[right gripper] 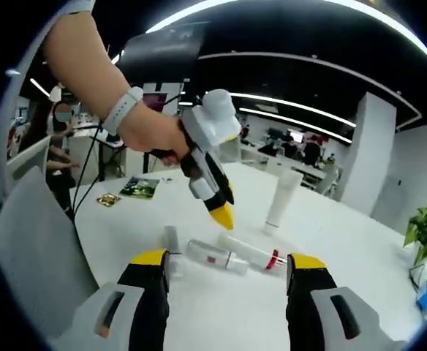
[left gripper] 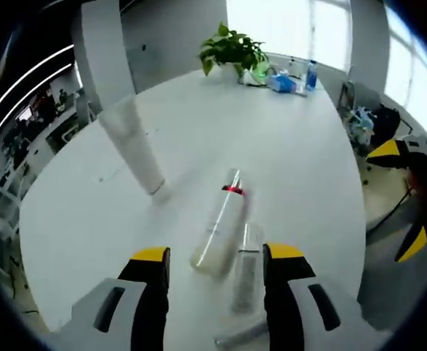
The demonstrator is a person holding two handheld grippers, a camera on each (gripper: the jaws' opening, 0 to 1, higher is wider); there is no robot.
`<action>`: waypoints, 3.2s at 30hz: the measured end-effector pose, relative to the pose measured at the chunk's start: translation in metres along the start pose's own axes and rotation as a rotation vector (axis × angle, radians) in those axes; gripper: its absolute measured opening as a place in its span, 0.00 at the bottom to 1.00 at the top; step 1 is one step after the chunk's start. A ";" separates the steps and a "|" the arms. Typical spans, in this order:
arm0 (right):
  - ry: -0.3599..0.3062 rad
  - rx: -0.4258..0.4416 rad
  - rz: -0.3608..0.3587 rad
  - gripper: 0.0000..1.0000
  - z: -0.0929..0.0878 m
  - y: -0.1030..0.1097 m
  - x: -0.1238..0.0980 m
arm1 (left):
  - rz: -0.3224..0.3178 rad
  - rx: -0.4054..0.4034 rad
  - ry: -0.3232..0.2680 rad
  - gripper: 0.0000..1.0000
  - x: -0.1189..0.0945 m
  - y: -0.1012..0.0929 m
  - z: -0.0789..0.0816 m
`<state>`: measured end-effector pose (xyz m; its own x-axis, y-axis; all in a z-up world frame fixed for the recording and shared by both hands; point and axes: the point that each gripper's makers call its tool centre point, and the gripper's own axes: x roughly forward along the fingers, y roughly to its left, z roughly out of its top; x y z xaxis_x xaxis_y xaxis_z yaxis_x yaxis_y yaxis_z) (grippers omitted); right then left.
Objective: Arrange the skincare products in the storage area until every visible bottle or jar stands upright without overlapping.
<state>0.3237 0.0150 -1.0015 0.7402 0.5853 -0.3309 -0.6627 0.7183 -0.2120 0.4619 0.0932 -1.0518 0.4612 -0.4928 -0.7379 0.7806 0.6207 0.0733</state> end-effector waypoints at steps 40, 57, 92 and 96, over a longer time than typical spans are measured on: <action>0.068 0.057 -0.009 0.61 -0.015 -0.004 0.003 | -0.197 0.196 0.177 0.34 0.111 -0.023 0.007; 0.089 0.087 0.003 0.57 -0.020 -0.003 0.004 | -0.231 0.136 0.189 0.33 0.124 -0.020 0.000; 0.084 0.072 0.017 0.56 -0.017 0.000 0.005 | -0.226 -0.584 -0.309 0.29 0.035 0.033 0.063; 0.080 0.071 0.022 0.56 -0.017 0.001 0.005 | -0.229 -0.672 -0.380 0.29 0.007 0.035 0.061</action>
<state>0.3249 0.0123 -1.0186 0.7120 0.5717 -0.4077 -0.6671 0.7320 -0.1385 0.5178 0.0741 -1.0135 0.5268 -0.7509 -0.3983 0.5083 0.6539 -0.5605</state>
